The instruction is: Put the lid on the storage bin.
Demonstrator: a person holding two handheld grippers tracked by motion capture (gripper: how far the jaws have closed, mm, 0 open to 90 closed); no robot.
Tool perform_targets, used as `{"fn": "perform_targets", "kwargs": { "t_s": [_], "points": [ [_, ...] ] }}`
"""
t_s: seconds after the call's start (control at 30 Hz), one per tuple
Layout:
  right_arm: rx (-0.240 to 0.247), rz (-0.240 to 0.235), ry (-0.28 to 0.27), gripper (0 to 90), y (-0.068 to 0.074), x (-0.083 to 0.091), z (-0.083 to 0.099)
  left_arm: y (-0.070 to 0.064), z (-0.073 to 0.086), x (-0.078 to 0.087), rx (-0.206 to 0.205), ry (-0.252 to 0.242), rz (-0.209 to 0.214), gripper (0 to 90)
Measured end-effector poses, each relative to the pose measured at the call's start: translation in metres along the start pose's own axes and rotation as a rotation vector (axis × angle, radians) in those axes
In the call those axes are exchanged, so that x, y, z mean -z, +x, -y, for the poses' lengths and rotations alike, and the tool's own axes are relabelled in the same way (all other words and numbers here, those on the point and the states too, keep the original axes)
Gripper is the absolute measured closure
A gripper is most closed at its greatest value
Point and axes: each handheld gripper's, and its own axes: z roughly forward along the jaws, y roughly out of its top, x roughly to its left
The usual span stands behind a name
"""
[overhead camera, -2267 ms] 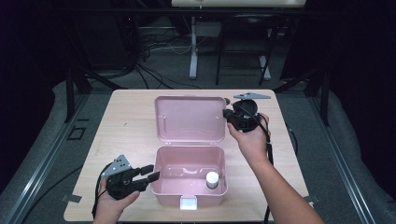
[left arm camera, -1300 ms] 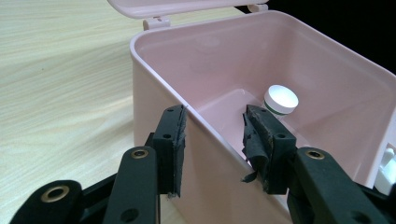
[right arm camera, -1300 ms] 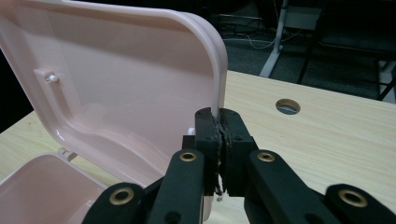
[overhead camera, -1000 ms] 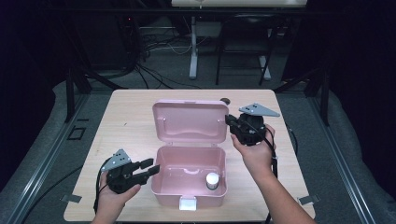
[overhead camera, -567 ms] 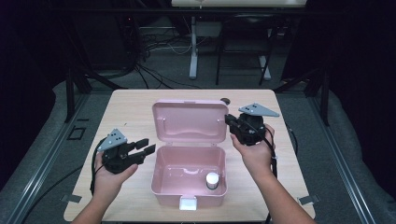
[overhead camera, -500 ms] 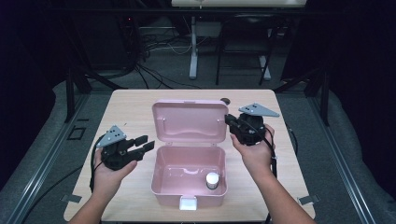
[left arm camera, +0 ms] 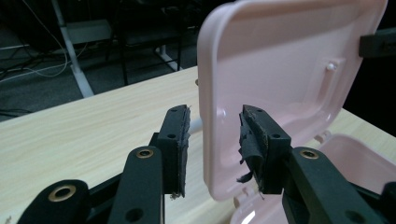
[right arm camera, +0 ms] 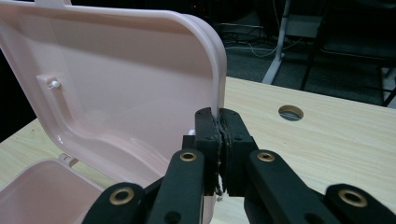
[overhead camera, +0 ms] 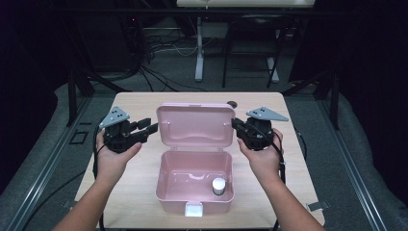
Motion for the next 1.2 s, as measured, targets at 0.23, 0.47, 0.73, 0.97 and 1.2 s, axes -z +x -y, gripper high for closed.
{"fn": "perform_targets", "kwargs": {
  "t_s": [0.23,0.47,0.73,0.97,1.2],
  "points": [
    [0.000,0.000,-0.002,87.3,0.001,-0.001,0.000,-0.002,-0.016,-0.011,-0.018,0.005,-0.028,62.7],
    [-0.004,-0.001,-0.003,87.3,0.001,-0.001,0.000,-0.005,-0.020,-0.021,-0.032,0.008,-0.044,70.1],
    [0.000,-0.002,-0.005,87.2,0.001,-0.001,0.001,-0.007,-0.020,-0.022,-0.039,0.000,-0.076,80.3],
    [0.006,-0.006,-0.008,86.4,0.001,0.001,0.001,-0.009,-0.020,-0.019,-0.051,0.001,-0.078,80.6],
    [0.012,-0.015,-0.017,83.7,0.000,0.002,0.006,-0.013,-0.019,-0.014,-0.067,-0.013,-0.065,80.4]
  ]
}}
